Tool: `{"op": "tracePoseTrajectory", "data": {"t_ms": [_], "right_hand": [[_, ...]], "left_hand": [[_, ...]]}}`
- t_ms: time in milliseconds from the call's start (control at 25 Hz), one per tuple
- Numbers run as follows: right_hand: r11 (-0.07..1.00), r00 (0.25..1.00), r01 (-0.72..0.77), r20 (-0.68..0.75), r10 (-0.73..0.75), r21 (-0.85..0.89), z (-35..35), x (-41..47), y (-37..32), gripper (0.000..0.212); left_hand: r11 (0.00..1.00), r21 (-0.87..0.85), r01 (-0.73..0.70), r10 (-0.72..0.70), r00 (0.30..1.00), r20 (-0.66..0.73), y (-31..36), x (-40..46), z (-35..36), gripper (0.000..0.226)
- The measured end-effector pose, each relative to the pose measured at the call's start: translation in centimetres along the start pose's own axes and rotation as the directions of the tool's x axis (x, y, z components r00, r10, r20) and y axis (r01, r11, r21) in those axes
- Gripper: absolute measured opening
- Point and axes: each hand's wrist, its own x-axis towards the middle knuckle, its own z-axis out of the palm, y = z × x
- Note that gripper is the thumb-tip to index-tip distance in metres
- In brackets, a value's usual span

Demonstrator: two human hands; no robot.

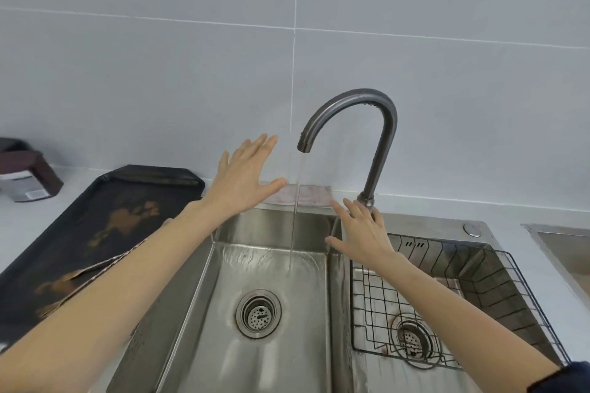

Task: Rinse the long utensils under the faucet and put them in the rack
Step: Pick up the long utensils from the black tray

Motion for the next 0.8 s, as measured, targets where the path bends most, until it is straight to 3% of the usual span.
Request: {"op": "tracePoseTrajectory", "data": {"t_ms": [520,800], "right_hand": [[0.981,0.981,0.195,0.006,-0.195,0.005,2.3,0.1,-13.7,0.067],[0.959,0.958,0.282,0.036,-0.284,0.037,5.1,2.4,-22.1,0.052]], "left_hand": [[0.983,0.078,0.168,-0.175,0.979,0.108,-12.6,-7.8,-1.7,0.075],[0.961,0.075,0.267,-0.276,0.949,0.155,-21.1,-10.0,-2.3,0.068]]}}
